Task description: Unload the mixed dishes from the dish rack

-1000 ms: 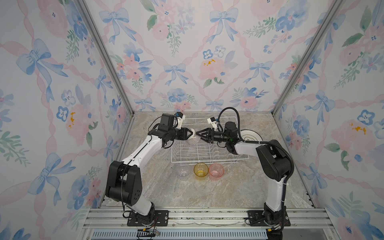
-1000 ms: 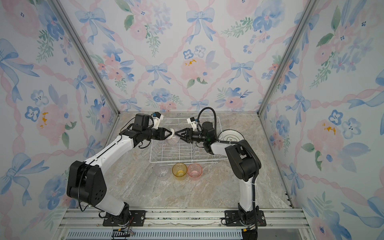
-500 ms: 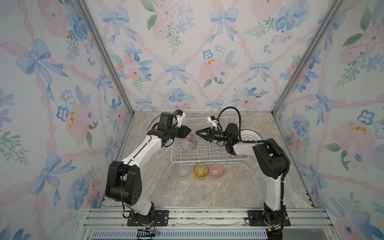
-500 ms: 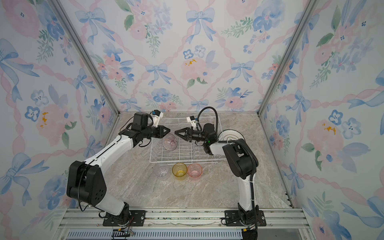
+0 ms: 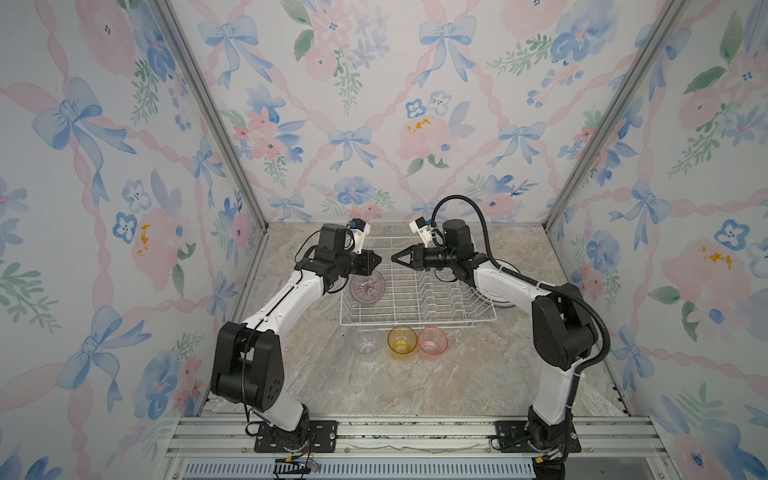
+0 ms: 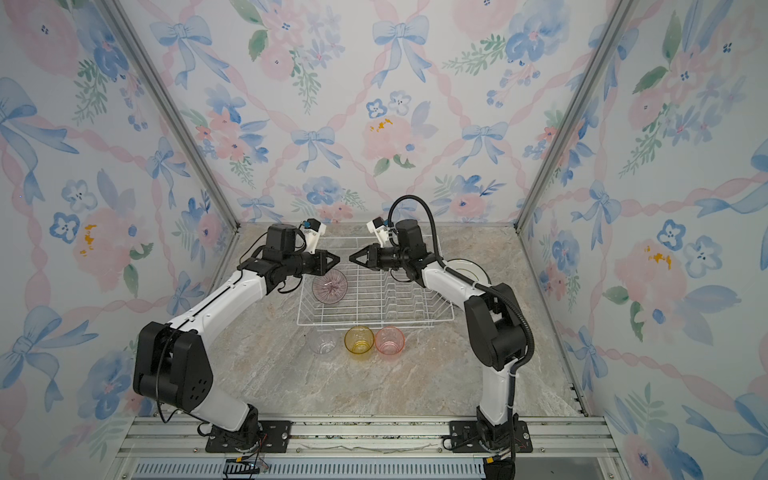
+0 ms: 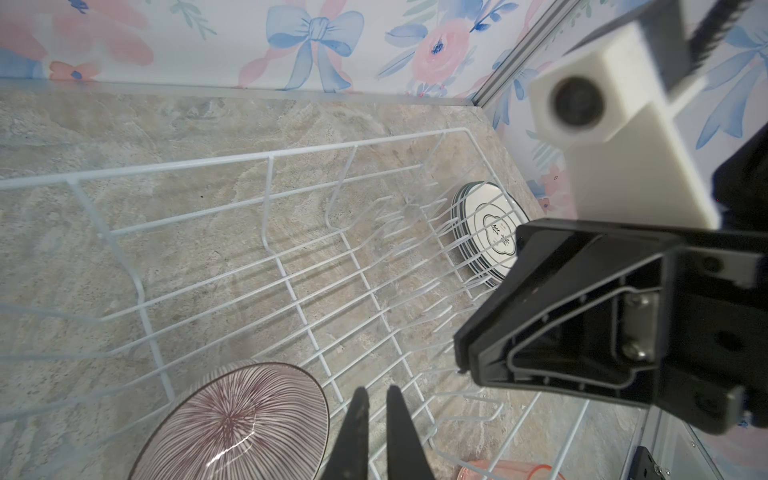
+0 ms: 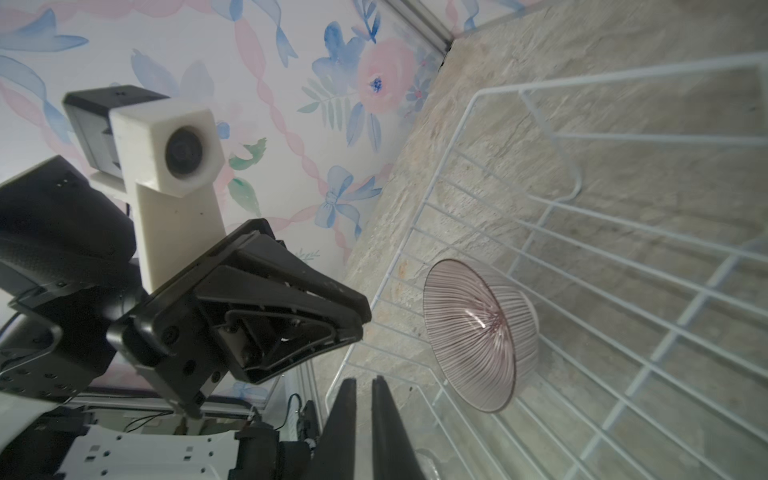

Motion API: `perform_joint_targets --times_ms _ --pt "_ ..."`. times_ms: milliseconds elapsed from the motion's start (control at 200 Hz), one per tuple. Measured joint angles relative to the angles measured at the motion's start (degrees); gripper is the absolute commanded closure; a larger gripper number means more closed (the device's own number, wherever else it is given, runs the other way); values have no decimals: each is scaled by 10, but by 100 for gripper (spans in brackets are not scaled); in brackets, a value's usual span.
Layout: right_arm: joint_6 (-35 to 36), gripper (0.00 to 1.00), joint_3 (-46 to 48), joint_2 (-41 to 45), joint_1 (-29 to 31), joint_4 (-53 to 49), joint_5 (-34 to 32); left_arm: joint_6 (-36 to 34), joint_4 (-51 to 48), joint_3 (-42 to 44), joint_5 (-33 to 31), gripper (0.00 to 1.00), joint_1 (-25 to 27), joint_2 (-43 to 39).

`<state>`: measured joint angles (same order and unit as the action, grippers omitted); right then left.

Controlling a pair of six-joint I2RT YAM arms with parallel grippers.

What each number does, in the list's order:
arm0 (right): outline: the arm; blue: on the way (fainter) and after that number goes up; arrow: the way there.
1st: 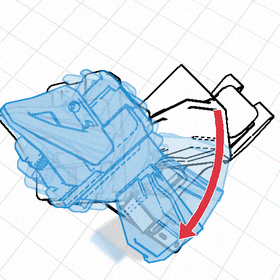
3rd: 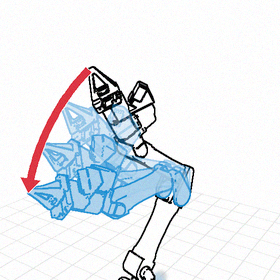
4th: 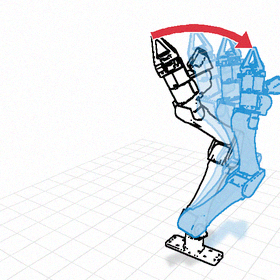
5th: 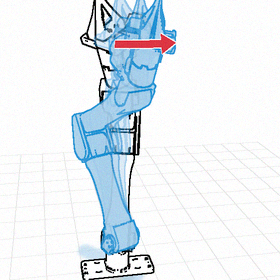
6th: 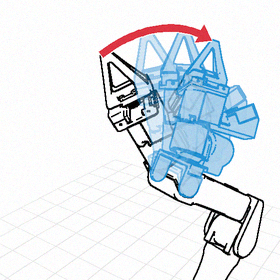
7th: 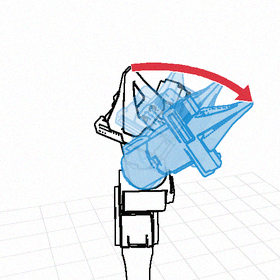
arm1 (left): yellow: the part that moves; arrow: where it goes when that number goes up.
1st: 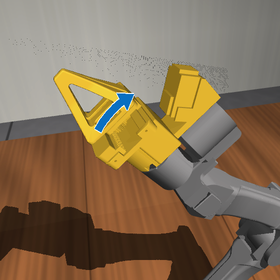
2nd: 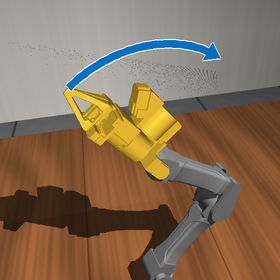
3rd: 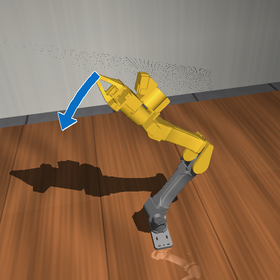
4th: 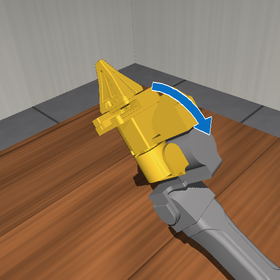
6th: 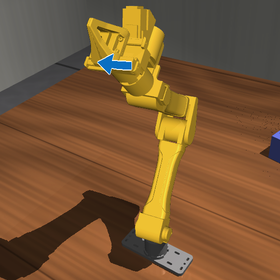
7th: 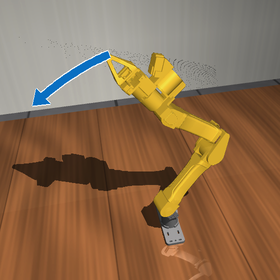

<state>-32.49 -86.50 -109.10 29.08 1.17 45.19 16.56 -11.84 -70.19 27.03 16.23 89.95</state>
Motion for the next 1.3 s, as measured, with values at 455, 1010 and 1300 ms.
perform_joint_targets --times_ms 455,1010,1300 --pt "242 57 -53 18 75 -308 -236 -14 0 31 -84 76 17 -56" --pt "270 50 -166 -75 108 -365 -324 -15 24 82 -194 68 18 -125" --pt "276 48 -231 -139 122 -389 -354 -15 24 91 -198 68 9 -127"
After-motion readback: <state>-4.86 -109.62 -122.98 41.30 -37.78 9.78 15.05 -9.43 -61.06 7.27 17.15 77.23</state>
